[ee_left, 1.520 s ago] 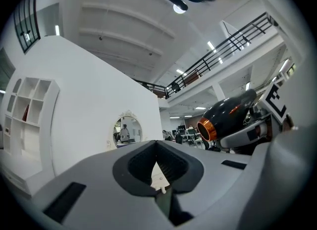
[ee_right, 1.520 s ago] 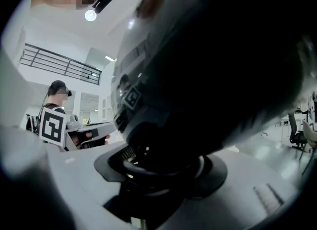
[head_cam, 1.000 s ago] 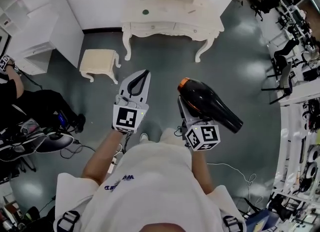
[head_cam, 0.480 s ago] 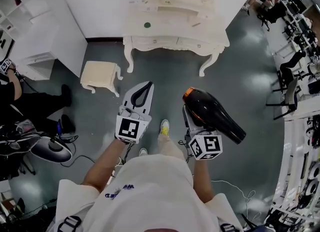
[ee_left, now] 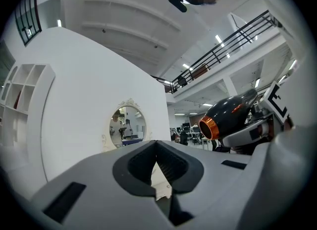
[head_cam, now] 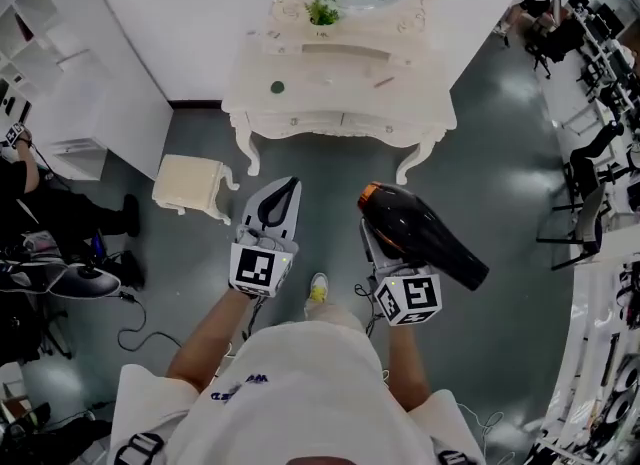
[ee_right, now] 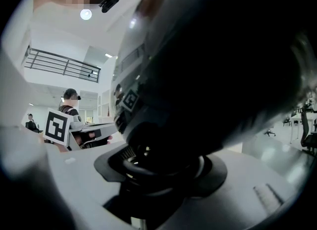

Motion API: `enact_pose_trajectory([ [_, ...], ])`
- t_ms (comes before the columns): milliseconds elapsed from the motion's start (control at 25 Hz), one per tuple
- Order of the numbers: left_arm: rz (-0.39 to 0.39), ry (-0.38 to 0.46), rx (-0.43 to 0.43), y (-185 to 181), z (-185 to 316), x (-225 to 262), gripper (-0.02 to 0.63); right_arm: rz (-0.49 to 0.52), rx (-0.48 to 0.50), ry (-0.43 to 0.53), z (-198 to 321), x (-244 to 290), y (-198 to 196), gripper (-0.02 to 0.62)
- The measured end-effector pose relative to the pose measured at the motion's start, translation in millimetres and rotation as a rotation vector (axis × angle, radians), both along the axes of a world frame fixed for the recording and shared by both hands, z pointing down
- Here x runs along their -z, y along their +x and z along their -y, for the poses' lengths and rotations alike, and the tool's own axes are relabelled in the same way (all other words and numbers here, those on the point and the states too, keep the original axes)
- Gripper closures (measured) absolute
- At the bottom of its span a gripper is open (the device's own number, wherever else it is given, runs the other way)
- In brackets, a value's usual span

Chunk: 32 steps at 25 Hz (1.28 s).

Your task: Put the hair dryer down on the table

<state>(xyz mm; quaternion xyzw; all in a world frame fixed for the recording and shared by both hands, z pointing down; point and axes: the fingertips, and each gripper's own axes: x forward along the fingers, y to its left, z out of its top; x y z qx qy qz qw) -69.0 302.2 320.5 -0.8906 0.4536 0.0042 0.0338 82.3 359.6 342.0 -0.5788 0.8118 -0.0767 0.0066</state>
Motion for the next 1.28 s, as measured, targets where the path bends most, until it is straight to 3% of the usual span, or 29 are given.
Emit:
enact_pose_trajectory([
  [240, 0.021, -0.002, 0.009, 44.1, 43.6, -7.5, 0.597, 0.028, 0.007, -0.01, 45.6, -8.6, 43.3, 0.295],
  [480, 0.036, -0.015, 0.049, 50.6, 71.9, -19.7, 0.597, 0.02, 0.042, -0.05, 77.3, -28.0, 67.1, 0.295],
  [840, 0.024, -0.042, 0.122, 41.9, 106.6, -44.3, 0.597, 0.018, 0.148, -0.105, 124.2, -54.4, 55.3, 0.295],
  [1280, -0.007, -0.022, 0.136, 32.0, 186.5, -30.9, 0.597, 0.03, 0.208, -0.104, 212.0, -50.5, 32.6, 0.295],
])
